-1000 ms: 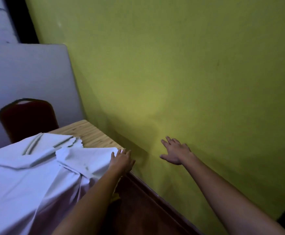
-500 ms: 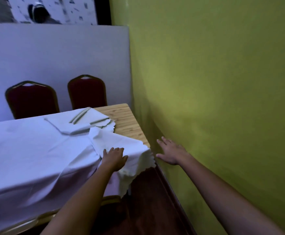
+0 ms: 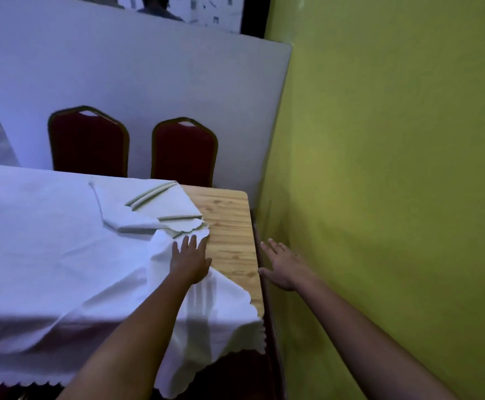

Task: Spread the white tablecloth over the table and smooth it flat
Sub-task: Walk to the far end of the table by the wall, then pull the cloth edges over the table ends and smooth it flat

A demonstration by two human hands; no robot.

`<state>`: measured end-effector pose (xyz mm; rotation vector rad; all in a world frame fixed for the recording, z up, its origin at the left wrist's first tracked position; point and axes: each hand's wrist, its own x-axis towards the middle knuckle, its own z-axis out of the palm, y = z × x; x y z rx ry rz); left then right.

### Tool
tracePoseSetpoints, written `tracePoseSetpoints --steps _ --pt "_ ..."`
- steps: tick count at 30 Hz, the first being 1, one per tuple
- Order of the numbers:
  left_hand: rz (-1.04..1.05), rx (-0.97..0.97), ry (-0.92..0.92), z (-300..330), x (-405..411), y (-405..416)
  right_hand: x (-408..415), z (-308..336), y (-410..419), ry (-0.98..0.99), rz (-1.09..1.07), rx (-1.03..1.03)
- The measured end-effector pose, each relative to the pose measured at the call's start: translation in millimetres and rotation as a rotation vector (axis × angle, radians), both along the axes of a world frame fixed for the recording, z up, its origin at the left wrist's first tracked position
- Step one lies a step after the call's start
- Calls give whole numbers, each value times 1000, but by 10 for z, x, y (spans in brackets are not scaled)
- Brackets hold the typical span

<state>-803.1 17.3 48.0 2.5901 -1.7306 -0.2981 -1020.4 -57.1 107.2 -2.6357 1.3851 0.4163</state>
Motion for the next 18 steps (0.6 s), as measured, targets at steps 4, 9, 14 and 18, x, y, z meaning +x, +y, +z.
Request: tracePoseSetpoints --steps 4,9,14,18 --pt "93 -5 3 69 154 -249 184 -100 -452 -24 35 61" --pt "415 -26 73 -89 515 -297 548 -236 -904 -5 117 100" --pt "583 39 313 -342 754 -393 1190 -374 -1340 -9 277 141" --pt "577 138 343 -552 827 -517 1794 -523 -1568 -108 429 181"
